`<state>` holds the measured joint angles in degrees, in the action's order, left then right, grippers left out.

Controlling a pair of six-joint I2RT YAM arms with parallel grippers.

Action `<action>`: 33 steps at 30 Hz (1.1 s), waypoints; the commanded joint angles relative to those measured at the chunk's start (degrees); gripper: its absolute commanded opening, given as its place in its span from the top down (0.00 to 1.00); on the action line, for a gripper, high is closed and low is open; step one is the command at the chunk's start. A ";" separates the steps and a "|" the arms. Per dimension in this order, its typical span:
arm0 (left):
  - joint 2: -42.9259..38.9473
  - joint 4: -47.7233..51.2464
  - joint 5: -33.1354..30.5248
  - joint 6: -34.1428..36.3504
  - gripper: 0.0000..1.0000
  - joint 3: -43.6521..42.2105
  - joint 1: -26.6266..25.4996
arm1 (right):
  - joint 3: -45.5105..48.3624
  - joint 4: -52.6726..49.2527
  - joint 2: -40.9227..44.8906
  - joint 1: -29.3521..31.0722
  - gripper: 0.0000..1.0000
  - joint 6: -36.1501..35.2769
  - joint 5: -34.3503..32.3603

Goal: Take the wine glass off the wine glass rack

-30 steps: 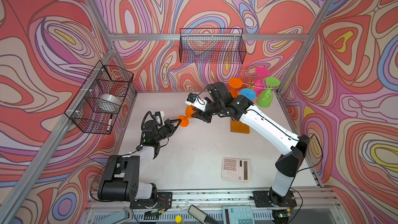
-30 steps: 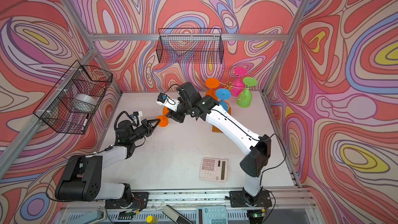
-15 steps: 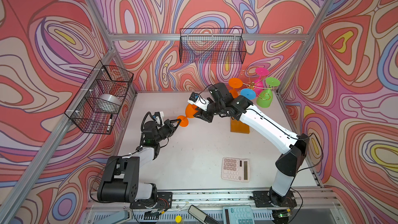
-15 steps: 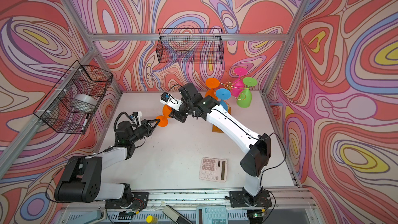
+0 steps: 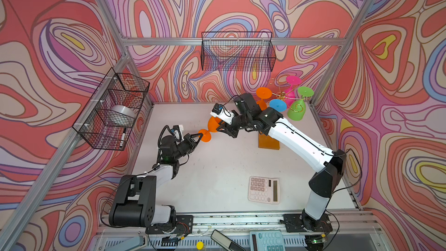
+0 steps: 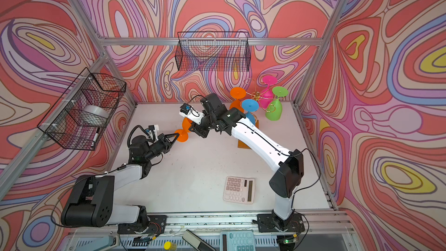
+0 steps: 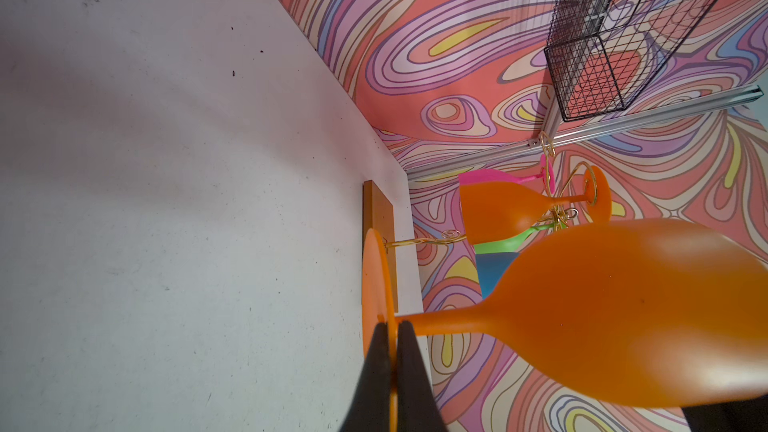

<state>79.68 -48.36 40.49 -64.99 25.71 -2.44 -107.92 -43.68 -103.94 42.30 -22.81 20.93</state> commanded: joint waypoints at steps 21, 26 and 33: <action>-0.92 -6.97 -0.58 -2.25 1.00 -1.46 -0.17 | 2.01 8.07 0.23 -0.20 0.92 6.95 5.53; -2.10 -5.56 -1.24 -1.65 1.00 -1.34 -0.20 | 0.38 7.18 -1.22 -0.22 1.00 8.36 4.72; -7.07 2.66 -3.51 2.06 0.55 -0.50 -0.20 | -3.13 4.86 -3.89 -0.20 1.00 9.07 0.08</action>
<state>75.66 -48.18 38.09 -65.14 24.69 -2.44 -109.06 -37.78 -105.71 42.11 -14.59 24.45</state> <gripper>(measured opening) 0.313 0.049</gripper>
